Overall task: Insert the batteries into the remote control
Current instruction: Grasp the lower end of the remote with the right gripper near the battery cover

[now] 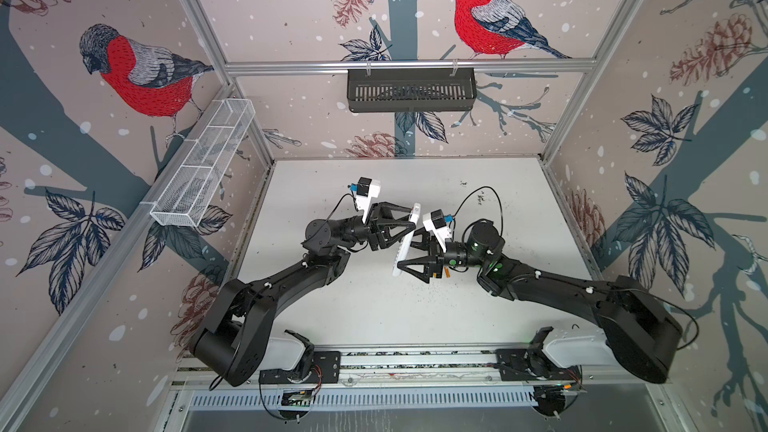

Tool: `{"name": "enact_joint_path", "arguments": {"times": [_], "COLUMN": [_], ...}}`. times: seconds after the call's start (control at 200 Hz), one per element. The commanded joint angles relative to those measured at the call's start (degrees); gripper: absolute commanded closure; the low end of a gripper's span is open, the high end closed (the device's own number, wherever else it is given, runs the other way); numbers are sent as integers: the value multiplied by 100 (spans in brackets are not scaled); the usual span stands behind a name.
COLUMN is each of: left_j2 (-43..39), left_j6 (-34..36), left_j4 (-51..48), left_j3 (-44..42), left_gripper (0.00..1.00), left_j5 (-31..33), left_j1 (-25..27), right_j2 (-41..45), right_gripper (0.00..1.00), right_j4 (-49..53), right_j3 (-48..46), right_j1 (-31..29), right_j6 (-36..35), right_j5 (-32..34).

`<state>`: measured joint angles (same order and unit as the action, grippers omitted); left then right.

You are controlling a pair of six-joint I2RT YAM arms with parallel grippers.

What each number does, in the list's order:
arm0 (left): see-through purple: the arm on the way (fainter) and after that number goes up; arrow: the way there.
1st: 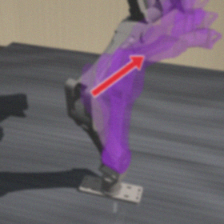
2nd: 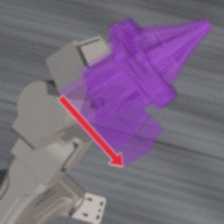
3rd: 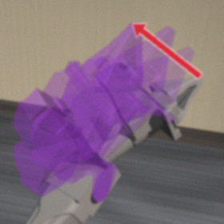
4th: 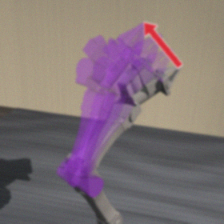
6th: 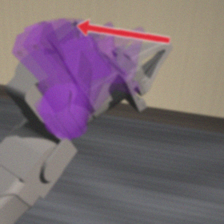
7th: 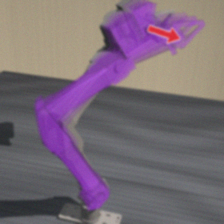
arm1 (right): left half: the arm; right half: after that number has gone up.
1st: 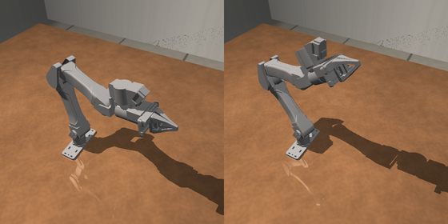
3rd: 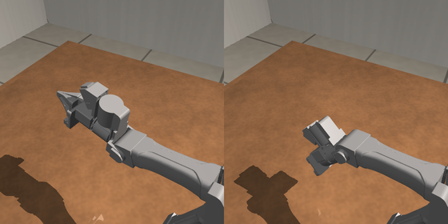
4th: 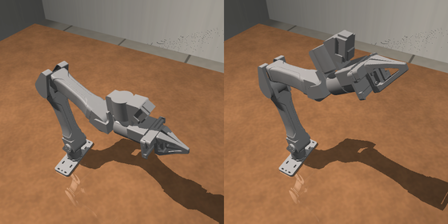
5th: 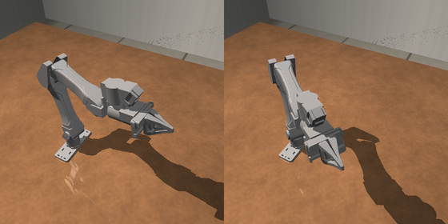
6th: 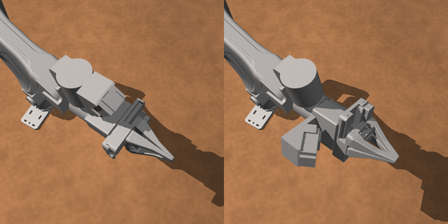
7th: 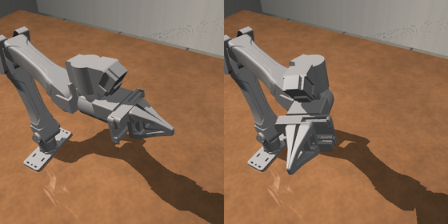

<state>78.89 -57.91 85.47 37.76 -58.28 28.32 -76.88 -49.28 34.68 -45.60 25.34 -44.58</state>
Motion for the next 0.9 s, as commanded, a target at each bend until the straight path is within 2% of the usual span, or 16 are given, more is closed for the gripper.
{"name": "enact_joint_path", "arguments": {"times": [0.0,0.1,0.16,0.305,0.365,0.485,0.495,0.525,0.54,0.63,0.72,0.896], "left_j2": [29,-22,-81,-196,-203,-188,-189,-177,-181,-172,-252,-652], "left_j6": [-485,-384,-261,58,128,257,261,288,309,434,769,2442], "left_j4": [963,844,678,298,210,90,79,39,25,-192,-812,-3920], "left_j3": [-63,-93,-113,-220,-264,-364,-381,-404,-417,-472,-485,-54], "left_gripper": [62,62,61,51,42,32,28,6,4,3,4,9], "left_j5": [-18,1,16,85,106,201,209,225,241,299,423,1139], "left_j1": [-15,-21,-19,-59,-76,-124,-124,-140,-146,-212,-289,-317], "right_j2": [24,16,19,26,41,51,46,43,42,34,12,-31], "right_gripper": [22,36,39,49,50,51,51,51,51,51,51,51], "right_j4": [-371,-141,-102,145,261,540,557,577,592,678,1014,2022], "right_j3": [10,90,110,208,249,363,368,376,377,397,506,882], "right_j1": [-51,-80,-94,-132,-150,-177,-177,-181,-182,-176,-177,-233], "right_j6": [59,26,43,1,-40,-169,-181,-194,-198,-232,-300,-584], "right_j5": [142,304,400,601,659,720,726,731,746,844,1076,1608]}}
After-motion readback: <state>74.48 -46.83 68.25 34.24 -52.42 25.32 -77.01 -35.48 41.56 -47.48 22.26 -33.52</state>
